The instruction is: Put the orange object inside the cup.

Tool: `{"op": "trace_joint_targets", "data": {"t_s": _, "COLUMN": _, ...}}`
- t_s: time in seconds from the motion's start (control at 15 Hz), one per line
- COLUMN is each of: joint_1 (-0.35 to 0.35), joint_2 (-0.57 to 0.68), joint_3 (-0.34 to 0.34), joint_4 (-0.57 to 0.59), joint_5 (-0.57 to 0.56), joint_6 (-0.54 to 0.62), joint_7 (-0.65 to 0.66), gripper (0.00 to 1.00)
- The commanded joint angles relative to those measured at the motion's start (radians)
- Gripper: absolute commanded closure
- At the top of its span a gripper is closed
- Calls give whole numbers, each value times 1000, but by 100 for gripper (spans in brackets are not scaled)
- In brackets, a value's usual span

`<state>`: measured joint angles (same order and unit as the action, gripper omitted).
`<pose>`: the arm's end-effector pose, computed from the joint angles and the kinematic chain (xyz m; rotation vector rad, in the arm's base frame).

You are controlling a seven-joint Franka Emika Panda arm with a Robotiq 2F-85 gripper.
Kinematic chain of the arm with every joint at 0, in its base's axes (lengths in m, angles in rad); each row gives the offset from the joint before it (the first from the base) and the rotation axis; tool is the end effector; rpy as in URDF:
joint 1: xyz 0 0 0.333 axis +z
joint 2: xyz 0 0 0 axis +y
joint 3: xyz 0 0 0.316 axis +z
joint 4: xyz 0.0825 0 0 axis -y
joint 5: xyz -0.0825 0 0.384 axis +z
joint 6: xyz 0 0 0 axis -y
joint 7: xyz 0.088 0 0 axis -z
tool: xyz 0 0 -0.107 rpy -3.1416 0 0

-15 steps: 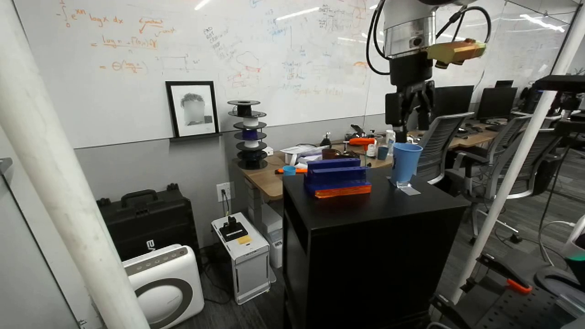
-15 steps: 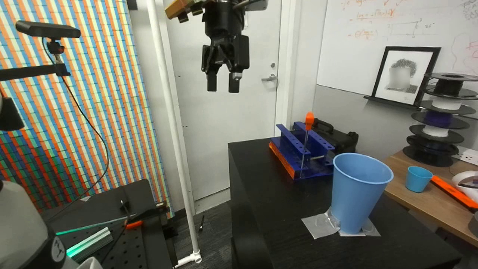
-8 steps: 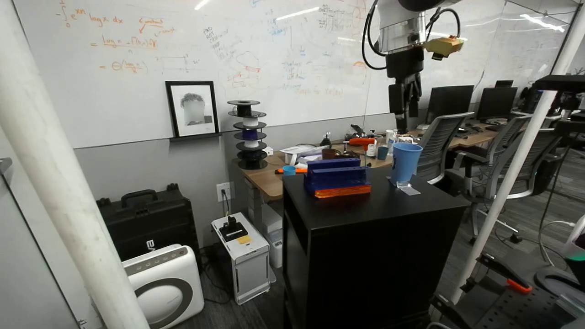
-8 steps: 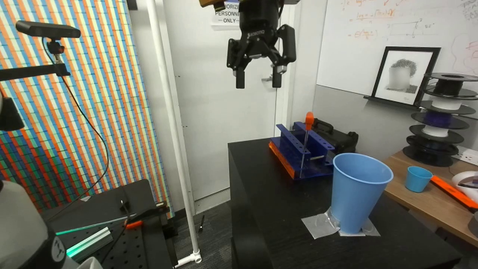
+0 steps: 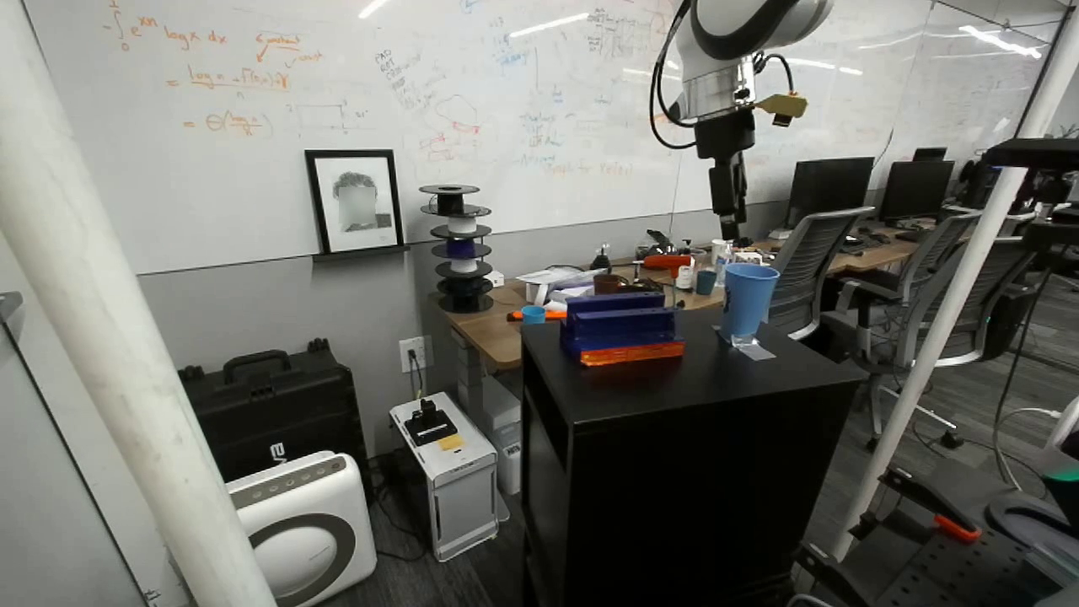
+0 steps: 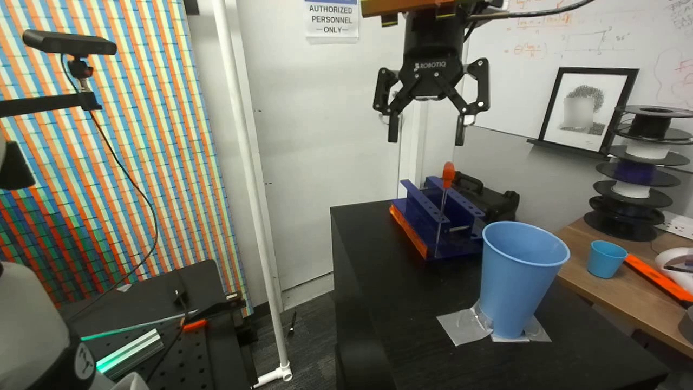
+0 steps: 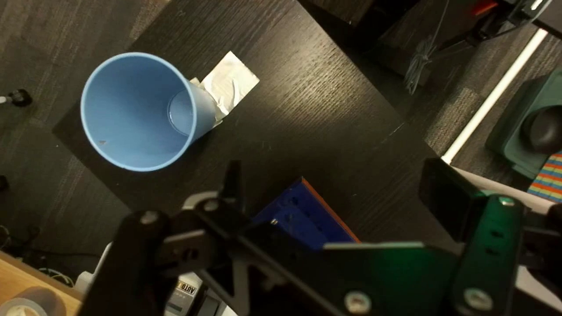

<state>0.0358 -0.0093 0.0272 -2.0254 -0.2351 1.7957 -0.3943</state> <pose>0.5253 0.0134 0.4373 2.8303 0.7763 -0.3744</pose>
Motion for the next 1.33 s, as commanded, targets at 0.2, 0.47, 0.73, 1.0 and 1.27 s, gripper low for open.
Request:
{"op": "trace_joint_targets", "data": {"t_s": 0.2, "joint_1": 6, "joint_2": 196, "joint_3": 17, "joint_4": 214, "joint_5": -67, "joint_6": -25, "joint_7": -79, "gripper": 0}}
{"op": "trace_joint_targets", "data": {"t_s": 0.47, "joint_1": 7, "joint_2": 288, "joint_3": 30, "joint_4": 296, "joint_5": -72, "joint_6": -34, "joint_7": -108, "gripper": 0}}
{"op": "trace_joint_targets", "data": {"t_s": 0.73, "joint_1": 2, "joint_2": 344, "joint_3": 40, "joint_4": 329, "joint_5": -60, "joint_6": -35, "joint_7": -137, "gripper": 25}}
{"op": "trace_joint_targets", "data": {"t_s": 1.0, "joint_1": 2, "joint_2": 362, "joint_3": 46, "joint_4": 331, "joint_5": -59, "joint_6": -36, "joint_7": -149, "gripper": 51}}
{"op": "trace_joint_targets", "data": {"t_s": 1.27, "joint_1": 0, "joint_2": 353, "joint_3": 49, "joint_4": 322, "joint_5": -56, "joint_6": -37, "joint_7": -154, "gripper": 82}}
